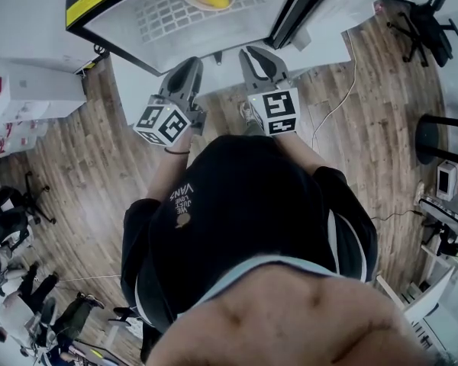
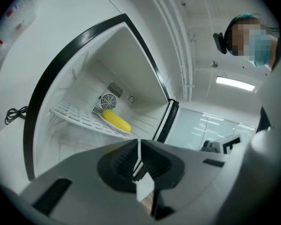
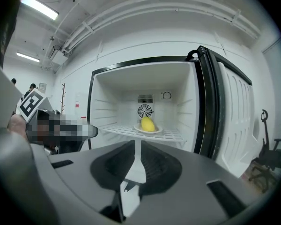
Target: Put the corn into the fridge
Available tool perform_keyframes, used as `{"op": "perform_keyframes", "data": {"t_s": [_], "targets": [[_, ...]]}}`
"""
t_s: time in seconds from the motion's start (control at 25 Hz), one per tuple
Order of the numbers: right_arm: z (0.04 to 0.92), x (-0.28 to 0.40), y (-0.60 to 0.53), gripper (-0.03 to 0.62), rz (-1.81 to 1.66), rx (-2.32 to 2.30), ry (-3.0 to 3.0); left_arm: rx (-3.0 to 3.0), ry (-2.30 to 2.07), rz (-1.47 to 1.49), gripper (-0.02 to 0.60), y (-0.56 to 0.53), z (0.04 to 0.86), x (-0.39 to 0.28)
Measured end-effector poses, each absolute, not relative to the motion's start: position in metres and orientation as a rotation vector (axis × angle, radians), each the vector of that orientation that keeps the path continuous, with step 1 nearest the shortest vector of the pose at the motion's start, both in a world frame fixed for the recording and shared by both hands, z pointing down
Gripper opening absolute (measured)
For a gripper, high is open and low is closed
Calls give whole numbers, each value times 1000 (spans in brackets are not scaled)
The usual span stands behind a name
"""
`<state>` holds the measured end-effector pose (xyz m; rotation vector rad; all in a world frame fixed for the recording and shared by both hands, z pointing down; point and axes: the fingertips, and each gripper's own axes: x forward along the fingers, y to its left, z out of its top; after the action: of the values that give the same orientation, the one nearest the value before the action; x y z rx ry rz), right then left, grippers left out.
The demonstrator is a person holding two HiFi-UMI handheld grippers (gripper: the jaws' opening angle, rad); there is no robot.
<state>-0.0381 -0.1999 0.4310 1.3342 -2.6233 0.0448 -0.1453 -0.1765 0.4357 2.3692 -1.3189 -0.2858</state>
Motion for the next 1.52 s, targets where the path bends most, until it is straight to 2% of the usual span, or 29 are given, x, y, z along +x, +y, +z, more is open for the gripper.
{"op": "perform_keyframes", "data": {"t_s": [0.52, 1.52], "targets": [[444, -46, -177, 23, 94, 1311, -2616, 2392, -1393, -113, 31, -155, 455, -153], [463, -44, -158, 12, 161, 1299, -2584, 2349, -1358, -38, 31, -133, 483, -140]]}}
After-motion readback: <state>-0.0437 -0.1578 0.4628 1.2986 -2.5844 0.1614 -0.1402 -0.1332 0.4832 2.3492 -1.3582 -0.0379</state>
